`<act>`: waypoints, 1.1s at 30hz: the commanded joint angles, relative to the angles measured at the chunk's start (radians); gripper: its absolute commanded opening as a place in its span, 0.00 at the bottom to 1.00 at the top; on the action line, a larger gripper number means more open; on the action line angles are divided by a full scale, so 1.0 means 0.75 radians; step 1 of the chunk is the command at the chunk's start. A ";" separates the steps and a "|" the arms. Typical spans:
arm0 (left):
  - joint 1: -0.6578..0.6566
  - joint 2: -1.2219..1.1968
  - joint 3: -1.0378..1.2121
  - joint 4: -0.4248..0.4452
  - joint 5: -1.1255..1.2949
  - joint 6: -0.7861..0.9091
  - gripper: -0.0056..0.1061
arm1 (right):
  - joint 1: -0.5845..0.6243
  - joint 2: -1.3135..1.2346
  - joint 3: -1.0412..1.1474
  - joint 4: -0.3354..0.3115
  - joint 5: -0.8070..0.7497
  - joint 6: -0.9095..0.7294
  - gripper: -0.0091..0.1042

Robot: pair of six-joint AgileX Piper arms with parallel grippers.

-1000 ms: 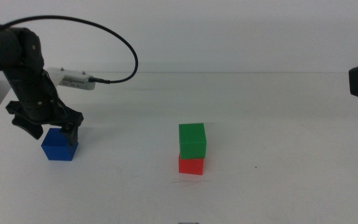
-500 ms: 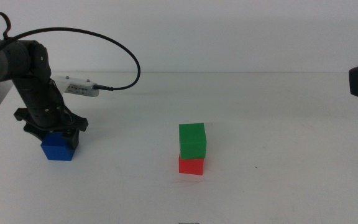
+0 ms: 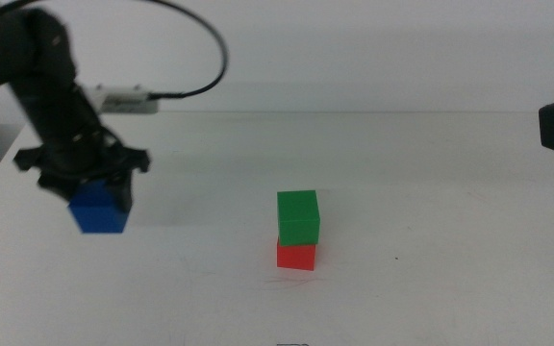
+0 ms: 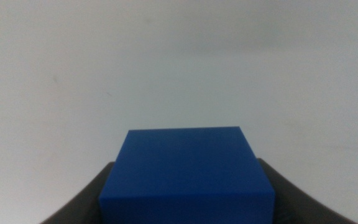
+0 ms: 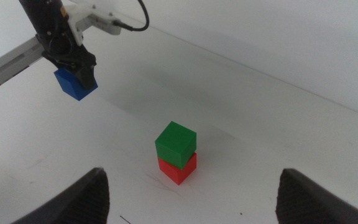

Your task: Stack red cubes first, then green, then blue cubes in a specific spot.

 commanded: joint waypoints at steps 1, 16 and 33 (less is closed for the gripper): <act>-0.100 -0.105 -0.085 0.057 0.100 -0.151 0.05 | -0.009 -0.006 -0.033 -0.007 -0.097 -0.017 0.83; -0.670 -0.055 -0.401 0.149 0.177 -0.708 0.05 | -0.009 -0.006 -0.033 -0.007 -0.095 -0.017 0.83; -0.770 0.113 -0.577 0.100 0.176 -0.760 0.05 | -0.009 -0.006 -0.033 -0.007 -0.097 -0.017 0.83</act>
